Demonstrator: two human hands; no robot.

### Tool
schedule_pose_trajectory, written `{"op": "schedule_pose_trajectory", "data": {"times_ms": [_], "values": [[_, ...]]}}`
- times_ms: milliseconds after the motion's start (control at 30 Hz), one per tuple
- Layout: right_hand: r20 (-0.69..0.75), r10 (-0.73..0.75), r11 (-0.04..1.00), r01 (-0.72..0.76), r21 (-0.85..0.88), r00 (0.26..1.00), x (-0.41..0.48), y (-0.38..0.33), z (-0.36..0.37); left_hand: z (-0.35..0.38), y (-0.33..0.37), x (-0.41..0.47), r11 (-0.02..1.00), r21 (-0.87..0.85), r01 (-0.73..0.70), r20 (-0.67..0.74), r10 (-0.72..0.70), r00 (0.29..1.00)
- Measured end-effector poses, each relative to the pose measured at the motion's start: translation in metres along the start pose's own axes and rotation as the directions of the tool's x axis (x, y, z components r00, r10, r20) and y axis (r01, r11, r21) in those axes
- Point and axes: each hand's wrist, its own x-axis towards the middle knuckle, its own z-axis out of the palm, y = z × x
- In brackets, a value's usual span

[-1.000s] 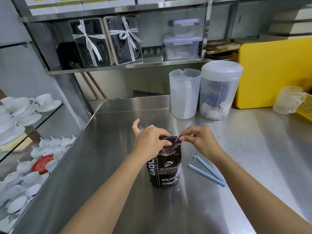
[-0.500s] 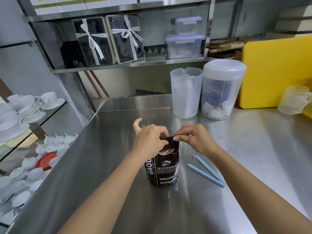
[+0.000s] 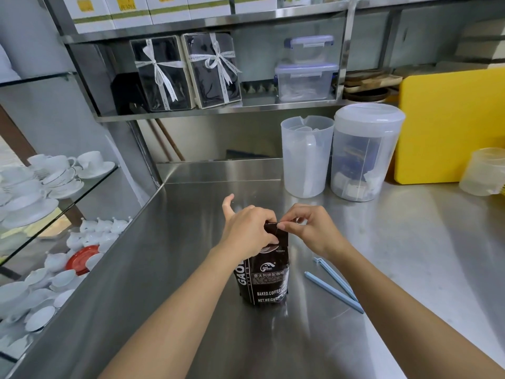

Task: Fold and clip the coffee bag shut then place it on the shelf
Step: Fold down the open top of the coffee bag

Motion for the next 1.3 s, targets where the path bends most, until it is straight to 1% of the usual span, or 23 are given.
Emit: {"op": "schedule_pose_trajectory", "data": {"times_ms": [133,300,433,533,600,767,867,1000,1100,1300], "values": [[-0.008,-0.008,1.0,0.008,0.028,1.0,-0.001,0.003,0.002,0.001,0.001,0.001,1.0,-0.021,0.014,-0.014,-0.014,1.0],[-0.036,-0.022,0.998,0.024,0.053,0.999,-0.002,0.006,0.002,0.008,-0.001,0.0,0.999,-0.045,-0.001,-0.115,-0.004,0.993],[-0.038,-0.039,0.998,0.041,0.052,0.999,-0.002,0.007,0.0,0.011,0.0,-0.006,0.998,-0.002,-0.064,-0.183,0.063,0.981],[-0.038,-0.043,0.998,0.044,0.041,0.998,-0.002,0.008,-0.002,0.009,-0.003,-0.01,0.99,-0.097,-0.101,-0.203,0.08,0.976],[-0.039,-0.05,0.998,0.052,0.047,0.998,-0.002,0.008,-0.001,0.008,-0.006,-0.012,0.986,-0.134,-0.097,-0.231,0.064,0.971],[-0.035,-0.034,0.997,0.037,0.073,0.999,-0.002,0.007,0.0,0.009,-0.003,-0.011,0.99,-0.142,0.008,-0.234,-0.042,0.971],[-0.006,-0.042,0.998,0.042,0.041,0.999,-0.001,0.005,-0.002,0.009,-0.001,-0.012,0.993,-0.118,0.017,-0.257,-0.048,0.965],[-0.005,-0.066,0.997,0.066,-0.034,0.998,-0.003,0.003,-0.003,0.004,0.001,-0.014,1.0,0.0,-0.005,-0.314,0.004,0.95],[-0.016,-0.093,0.994,0.092,-0.052,0.996,-0.005,0.005,-0.003,-0.003,0.001,-0.015,0.999,0.032,-0.041,-0.279,0.048,0.959],[-0.014,-0.095,0.994,0.094,-0.052,0.995,-0.005,0.004,-0.002,-0.008,-0.001,-0.014,0.999,0.031,-0.016,-0.208,0.022,0.978]]}}
